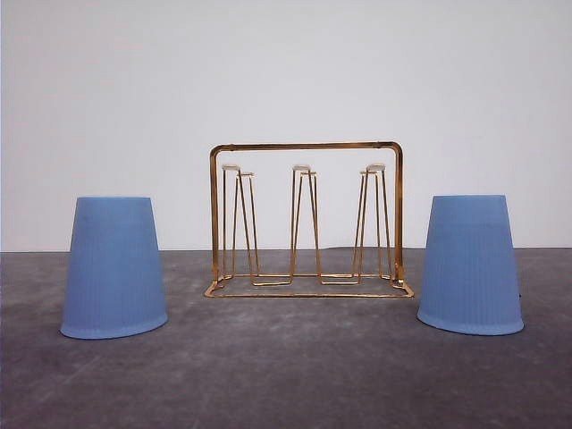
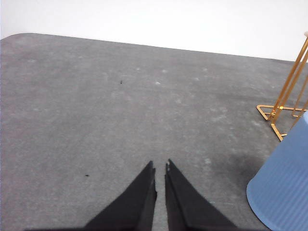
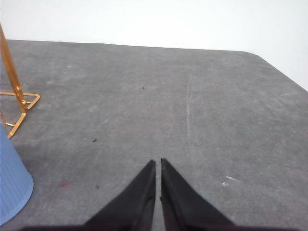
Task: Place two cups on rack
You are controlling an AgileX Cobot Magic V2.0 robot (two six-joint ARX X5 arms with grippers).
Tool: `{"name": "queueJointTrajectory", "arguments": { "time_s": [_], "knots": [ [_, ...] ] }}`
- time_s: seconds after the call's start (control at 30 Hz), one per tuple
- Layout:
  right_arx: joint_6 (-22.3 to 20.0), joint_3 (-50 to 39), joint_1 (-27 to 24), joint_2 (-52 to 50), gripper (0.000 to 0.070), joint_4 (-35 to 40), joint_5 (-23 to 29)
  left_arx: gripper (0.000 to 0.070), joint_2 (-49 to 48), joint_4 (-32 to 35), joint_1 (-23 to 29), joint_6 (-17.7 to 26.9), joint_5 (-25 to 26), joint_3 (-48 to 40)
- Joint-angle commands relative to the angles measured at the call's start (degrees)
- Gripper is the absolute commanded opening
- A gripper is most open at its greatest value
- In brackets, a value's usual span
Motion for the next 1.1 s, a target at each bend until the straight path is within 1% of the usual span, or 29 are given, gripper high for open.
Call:
{"name": "queueJointTrajectory", "arguments": {
  "time_s": [0.0,0.77,0.9,1.0,1.07],
  "knots": [
    [-0.2,-0.2,-0.2,-0.1,0.0016,0.6,0.2,0.0016,-0.1,-0.3,0.1,-0.1,0.0,-0.8],
    [-0.1,-0.2,-0.2,-0.1,0.0016,0.7,0.1,0.0016,-0.1,-0.3,0.1,-0.2,0.0,-0.8],
    [1.8,-0.2,-0.1,-0.1,0.0017,0.6,-0.3,0.0017,-0.1,-0.2,0.1,-0.8,0.7,-0.8],
    [4.3,-0.2,-0.1,-0.1,0.0015,1.0,-0.3,0.0015,-0.1,0.9,0.1,-4.6,0.9,-0.7],
    [7.3,0.1,-0.1,-0.1,0.0009,1.3,-0.5,0.0012,-0.1,1.1,0.1,-6.5,0.9,0.0]
  ]
}}
